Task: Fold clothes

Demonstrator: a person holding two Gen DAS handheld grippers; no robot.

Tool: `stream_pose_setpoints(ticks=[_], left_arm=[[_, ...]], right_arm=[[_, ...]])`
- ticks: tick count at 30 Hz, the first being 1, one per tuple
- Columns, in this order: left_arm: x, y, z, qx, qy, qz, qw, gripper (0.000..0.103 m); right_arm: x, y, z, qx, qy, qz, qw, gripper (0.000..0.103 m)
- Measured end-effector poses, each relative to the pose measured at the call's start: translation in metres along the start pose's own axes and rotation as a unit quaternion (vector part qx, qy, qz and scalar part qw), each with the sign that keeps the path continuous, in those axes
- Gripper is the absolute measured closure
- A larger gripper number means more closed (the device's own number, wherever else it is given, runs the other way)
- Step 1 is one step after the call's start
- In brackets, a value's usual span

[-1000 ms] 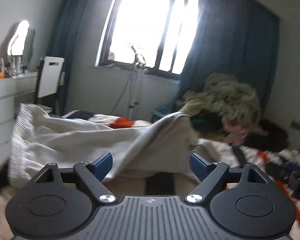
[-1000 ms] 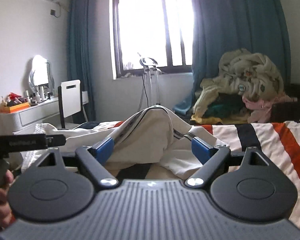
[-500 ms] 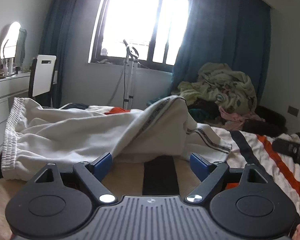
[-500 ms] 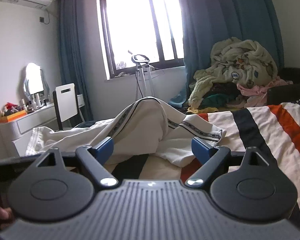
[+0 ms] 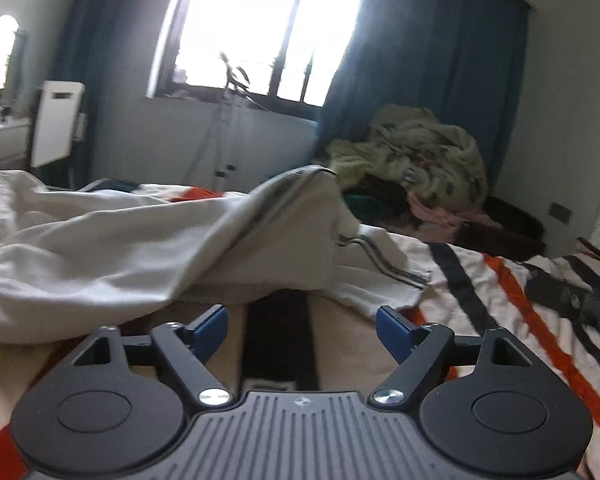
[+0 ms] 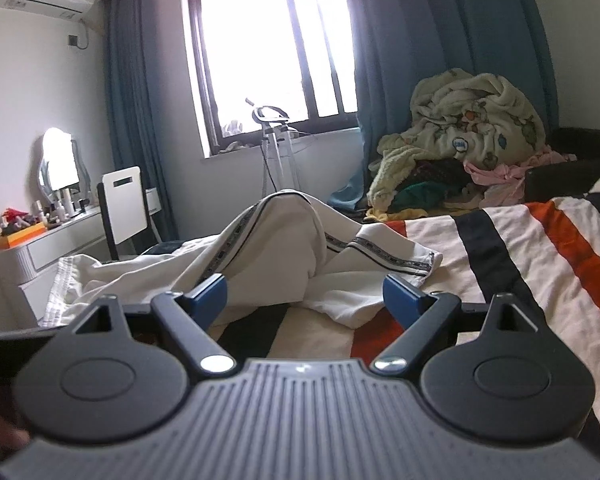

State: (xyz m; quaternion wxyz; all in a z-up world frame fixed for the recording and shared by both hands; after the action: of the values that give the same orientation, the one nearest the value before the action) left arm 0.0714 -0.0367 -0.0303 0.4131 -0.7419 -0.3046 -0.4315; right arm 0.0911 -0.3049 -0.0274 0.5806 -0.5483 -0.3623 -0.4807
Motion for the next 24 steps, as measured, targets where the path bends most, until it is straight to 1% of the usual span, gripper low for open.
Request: stream_pose_setpoints(ticks=[3,6,8,12,15,16,19,20,21,23,24], left_arm=[[0.02,0.038,0.009,-0.007,0.009,0.01,0.9999,0.023],[0.043,0.08,0.021,-0.021,0.012,0.003,0.9997,0.023],[0.06,0.113,0.025,-0.009,0.031,0.001,0.9995,0.023],[0.092,0.179,0.033,0.024,0.072,-0.003,0.9971,0.023],[0.113,0.224,0.039,0.047,0.103,-0.007,0.9936,0.023],[0.119,0.238,0.041,0.053,0.11,-0.007,0.9925,0.023],[0.132,0.272,0.05,0.057,0.114,-0.009,0.9919,0.025],[0.136,0.282,0.054,0.053,0.108,-0.009,0.9927,0.032],[0.139,0.29,0.057,0.049,0.101,-0.007,0.9936,0.036],[0.144,0.303,0.059,0.041,0.095,-0.002,0.9946,0.062],[0.145,0.307,0.058,0.039,0.097,0.001,0.9946,0.067]], right_arm=[[0.001,0.004,-0.005,-0.016,0.005,0.002,1.0,0.016],[-0.001,0.012,-0.011,-0.022,0.008,0.006,1.0,0.016],[-0.003,0.022,-0.016,-0.03,0.01,0.011,0.999,0.016],[-0.009,0.06,-0.025,-0.066,0.011,0.036,0.997,0.016],[-0.01,0.097,-0.034,-0.119,0.03,0.041,0.992,0.017],[-0.012,0.11,-0.039,-0.13,0.041,0.046,0.99,0.017],[-0.025,0.142,-0.048,-0.135,0.05,0.071,0.987,0.017],[-0.03,0.151,-0.05,-0.139,0.053,0.083,0.985,0.017],[-0.035,0.16,-0.053,-0.143,0.057,0.095,0.984,0.017],[-0.04,0.17,-0.057,-0.136,0.068,0.105,0.983,0.017],[-0.042,0.173,-0.057,-0.135,0.07,0.106,0.983,0.017]])
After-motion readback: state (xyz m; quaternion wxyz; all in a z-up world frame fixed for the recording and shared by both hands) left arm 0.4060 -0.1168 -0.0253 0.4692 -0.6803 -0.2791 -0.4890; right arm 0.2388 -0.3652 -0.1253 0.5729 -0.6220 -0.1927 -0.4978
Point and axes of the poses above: each gripper's, at about its wrist camera, not at the fingertips, and y roughly the way its jaws point, z to its left, x to its top, the point moved 1 cm from there along y, roughly the way its jaws point, and after that the axes turned 15 degrees about -x, right-handed, at the moved point
